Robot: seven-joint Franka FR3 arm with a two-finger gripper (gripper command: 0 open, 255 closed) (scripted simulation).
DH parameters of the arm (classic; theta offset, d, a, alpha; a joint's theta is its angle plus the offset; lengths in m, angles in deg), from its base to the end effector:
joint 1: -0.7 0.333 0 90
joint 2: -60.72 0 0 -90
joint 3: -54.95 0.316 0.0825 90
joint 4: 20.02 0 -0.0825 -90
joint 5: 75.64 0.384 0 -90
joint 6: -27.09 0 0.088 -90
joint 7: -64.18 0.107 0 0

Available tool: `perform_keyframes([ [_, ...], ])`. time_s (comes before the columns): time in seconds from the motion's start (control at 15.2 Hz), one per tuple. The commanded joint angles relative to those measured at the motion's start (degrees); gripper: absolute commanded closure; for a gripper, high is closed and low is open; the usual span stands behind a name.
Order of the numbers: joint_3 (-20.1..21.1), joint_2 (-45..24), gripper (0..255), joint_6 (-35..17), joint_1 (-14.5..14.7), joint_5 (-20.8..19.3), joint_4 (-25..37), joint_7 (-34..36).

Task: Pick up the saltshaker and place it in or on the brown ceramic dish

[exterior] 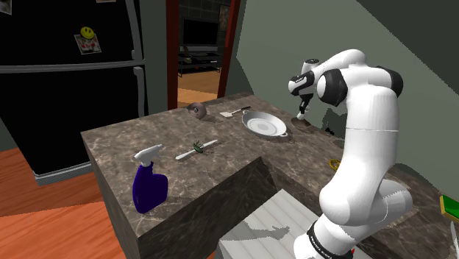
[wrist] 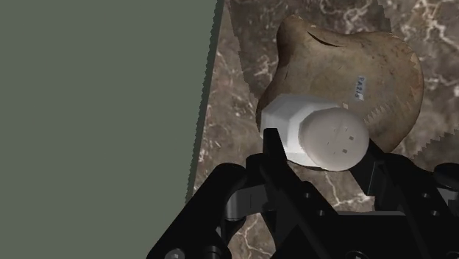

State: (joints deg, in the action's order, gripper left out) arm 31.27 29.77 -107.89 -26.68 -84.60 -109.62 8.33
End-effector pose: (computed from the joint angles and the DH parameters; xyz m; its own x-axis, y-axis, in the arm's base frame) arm 0.4857 -0.5268 0.3825 0.9633 0.2292 -0.1398 0.2665 -0.8786 0.3962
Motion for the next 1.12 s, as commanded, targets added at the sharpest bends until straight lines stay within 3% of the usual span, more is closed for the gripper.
perform_keyframes([
  [0.0, 0.00, 0.00, 255, -0.03, 0.00, 0.00, -0.02, 0.01],
  [0.13, 0.00, 0.00, 255, -0.03, 0.00, 0.00, -0.02, 0.01],
  [0.2, 0.00, 0.00, 0, -0.03, 0.00, 0.00, -0.02, 0.01],
  [0.53, 0.00, 0.00, 0, -0.03, 0.00, 0.00, -0.02, 0.01],
  [0.79, -0.69, 4.98, 0, 4.50, 2.42, -1.61, -0.68, 0.93],
  [1.06, -0.69, 4.99, 0, 4.50, 2.41, -1.61, -0.68, 0.93],
])
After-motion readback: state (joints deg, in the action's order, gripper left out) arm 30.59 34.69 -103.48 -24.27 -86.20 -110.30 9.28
